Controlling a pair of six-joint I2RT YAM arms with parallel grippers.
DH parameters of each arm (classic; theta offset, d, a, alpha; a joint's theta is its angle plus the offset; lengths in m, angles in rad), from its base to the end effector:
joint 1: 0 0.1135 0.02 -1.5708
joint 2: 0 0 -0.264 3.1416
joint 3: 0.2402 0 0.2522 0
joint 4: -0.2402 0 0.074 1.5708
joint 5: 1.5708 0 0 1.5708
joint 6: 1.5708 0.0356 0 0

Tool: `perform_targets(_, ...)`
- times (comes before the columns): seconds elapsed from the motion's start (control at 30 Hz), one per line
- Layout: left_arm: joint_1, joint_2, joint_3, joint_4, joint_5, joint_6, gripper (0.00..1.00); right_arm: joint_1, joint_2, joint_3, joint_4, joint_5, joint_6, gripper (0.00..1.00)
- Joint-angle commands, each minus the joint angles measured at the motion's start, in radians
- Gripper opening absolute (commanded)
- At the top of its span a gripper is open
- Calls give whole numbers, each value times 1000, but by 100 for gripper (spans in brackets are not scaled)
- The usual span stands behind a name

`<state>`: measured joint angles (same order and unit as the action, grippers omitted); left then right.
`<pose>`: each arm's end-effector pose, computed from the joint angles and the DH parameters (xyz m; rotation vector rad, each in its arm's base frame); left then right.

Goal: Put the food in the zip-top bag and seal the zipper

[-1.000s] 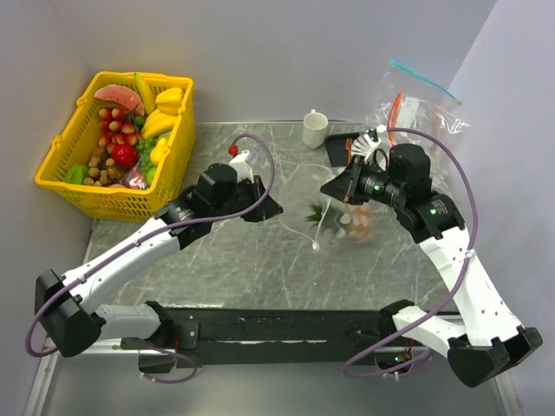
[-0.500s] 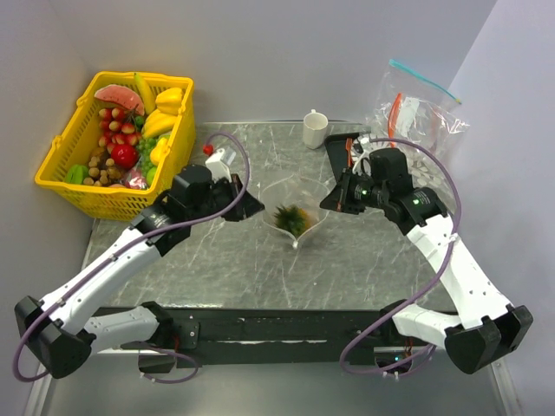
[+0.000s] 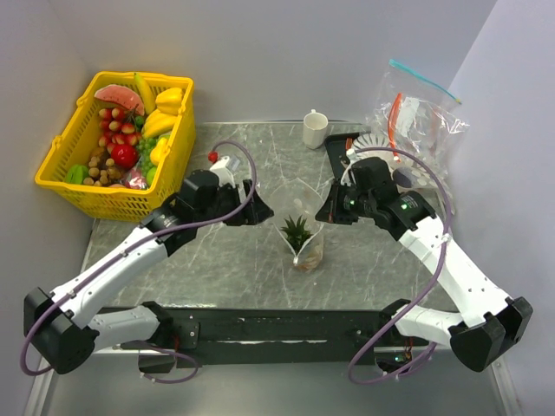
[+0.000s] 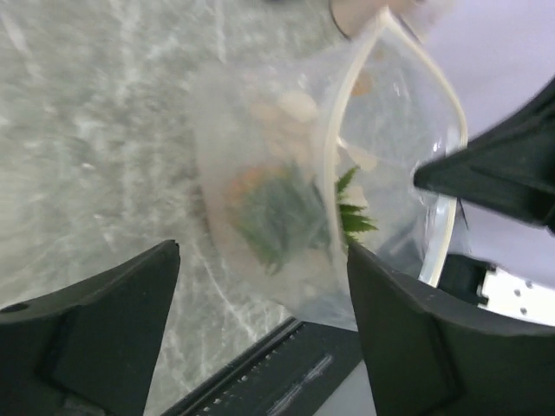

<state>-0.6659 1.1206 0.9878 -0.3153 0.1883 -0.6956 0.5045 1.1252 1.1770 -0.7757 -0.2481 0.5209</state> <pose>0.1957 -0.1622 0.3310 0.0967 2.1725 -1.0184 0.1963 0.1184 0.3525 -0.1152 2.4025 0.7919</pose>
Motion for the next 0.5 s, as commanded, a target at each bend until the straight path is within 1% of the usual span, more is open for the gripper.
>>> perform_targets(0.0,58,-77,153,-119,-127,108,86,5,-2,0,55,4,8,0)
perform_targets(0.03,74,-79,222,-155,-163,125,89,5,-1,-2,58,0,7,0)
perform_targets(0.07,89,-73,259,-239,-182,142,89,3,4,-5,61,-3,5,0)
perform_targets(0.1,122,-67,334,-278,-185,178,90,3,4,-14,67,-9,4,0)
perform_targets(0.17,159,-47,402,-379,-286,217,92,3,-1,-25,90,-29,4,0)
perform_targets(0.2,207,-42,431,-405,-317,246,93,3,-1,-33,96,-36,7,0)
perform_targets(0.23,235,-39,477,-421,-343,258,97,3,4,-31,99,-42,5,0)
perform_targets(0.27,267,-36,494,-435,-357,269,98,3,8,-28,99,-52,1,0)
perform_targets(0.3,335,-33,520,-432,-349,287,98,3,13,-22,96,-56,-7,0)
perform_targets(0.37,409,-19,540,-427,-325,295,98,3,19,-17,87,-57,-15,0)
perform_targets(0.4,480,-12,555,-410,-293,304,98,3,18,-17,87,-60,-21,0)
perform_targets(0.47,552,27,574,-398,-265,309,96,3,13,-23,92,-66,-25,0)
